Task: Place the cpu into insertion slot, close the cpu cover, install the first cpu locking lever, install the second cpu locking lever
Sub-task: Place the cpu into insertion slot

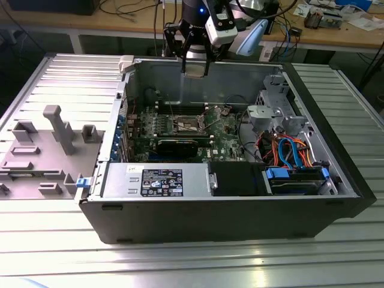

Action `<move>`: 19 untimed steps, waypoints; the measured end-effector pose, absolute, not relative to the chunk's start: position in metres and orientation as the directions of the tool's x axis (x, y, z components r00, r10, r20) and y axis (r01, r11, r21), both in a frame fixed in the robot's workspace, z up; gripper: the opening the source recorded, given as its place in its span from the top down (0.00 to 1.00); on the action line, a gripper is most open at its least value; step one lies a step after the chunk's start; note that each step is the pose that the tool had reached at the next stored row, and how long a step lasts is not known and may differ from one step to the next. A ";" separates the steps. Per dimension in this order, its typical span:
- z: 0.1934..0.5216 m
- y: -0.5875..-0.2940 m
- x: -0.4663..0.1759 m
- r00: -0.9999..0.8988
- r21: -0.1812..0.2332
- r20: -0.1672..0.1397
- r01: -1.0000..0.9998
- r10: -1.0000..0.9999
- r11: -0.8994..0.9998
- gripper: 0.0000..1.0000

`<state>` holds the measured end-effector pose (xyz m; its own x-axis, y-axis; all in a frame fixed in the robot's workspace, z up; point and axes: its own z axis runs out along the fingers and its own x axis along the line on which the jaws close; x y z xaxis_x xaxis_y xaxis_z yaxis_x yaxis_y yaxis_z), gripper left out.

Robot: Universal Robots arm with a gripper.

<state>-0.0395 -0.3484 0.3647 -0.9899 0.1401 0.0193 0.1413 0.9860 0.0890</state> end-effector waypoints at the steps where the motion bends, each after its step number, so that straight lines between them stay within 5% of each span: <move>1: 0.365 -0.348 -0.039 -0.990 0.089 0.019 0.141 0.140 0.986 0.46; 19: 0.364 -0.349 -0.039 -0.977 0.089 0.019 0.211 0.210 0.973 0.46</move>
<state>-0.0395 -0.3485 0.3645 -0.9774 0.2104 0.0193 0.2113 0.9734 0.0885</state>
